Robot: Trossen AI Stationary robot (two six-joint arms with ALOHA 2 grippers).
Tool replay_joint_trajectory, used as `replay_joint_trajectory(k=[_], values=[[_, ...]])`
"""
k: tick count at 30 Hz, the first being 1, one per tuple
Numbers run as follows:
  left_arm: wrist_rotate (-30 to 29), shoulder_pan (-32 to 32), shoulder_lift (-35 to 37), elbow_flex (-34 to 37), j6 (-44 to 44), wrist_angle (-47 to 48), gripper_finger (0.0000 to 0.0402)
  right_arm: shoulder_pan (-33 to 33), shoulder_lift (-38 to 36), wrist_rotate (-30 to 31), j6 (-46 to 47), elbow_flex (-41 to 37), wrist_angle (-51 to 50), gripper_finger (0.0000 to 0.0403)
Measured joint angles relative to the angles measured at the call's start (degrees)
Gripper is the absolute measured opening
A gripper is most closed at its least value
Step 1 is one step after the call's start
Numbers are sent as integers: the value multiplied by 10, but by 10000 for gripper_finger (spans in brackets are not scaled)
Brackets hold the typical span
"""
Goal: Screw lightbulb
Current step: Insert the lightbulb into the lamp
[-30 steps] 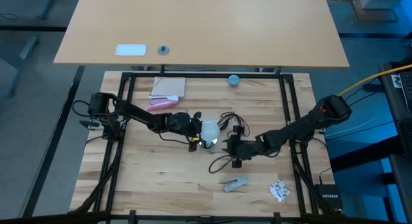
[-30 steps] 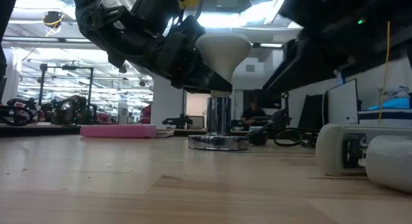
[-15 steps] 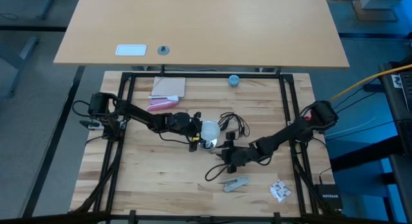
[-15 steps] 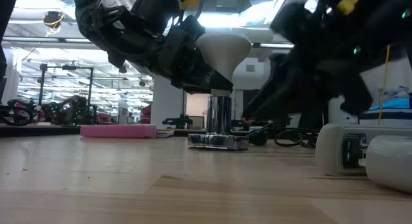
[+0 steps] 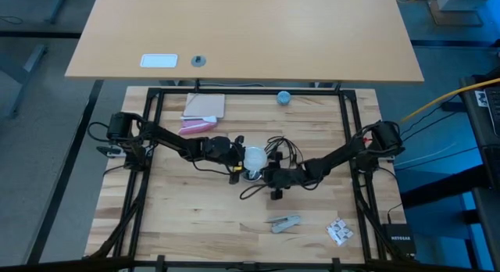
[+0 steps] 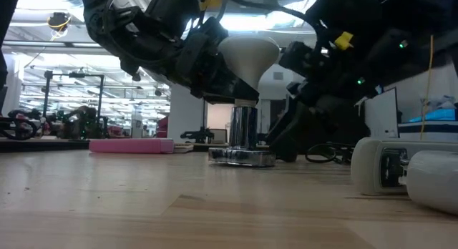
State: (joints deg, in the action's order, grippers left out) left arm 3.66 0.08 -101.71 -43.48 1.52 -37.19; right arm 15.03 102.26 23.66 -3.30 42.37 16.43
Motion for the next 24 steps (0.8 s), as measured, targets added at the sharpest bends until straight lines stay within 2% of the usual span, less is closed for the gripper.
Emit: replay_joint_trajectory(k=[9,20,24], values=[[-6,1,0,0,3,-1,150,-31,0,-8,0,1,-14,154],[7,-1,0,0,-2,4,150,-32,1,64,31,0,-47,154],[6,-1,0,0,-2,5,150,-31,1,65,31,0,-45,154]])
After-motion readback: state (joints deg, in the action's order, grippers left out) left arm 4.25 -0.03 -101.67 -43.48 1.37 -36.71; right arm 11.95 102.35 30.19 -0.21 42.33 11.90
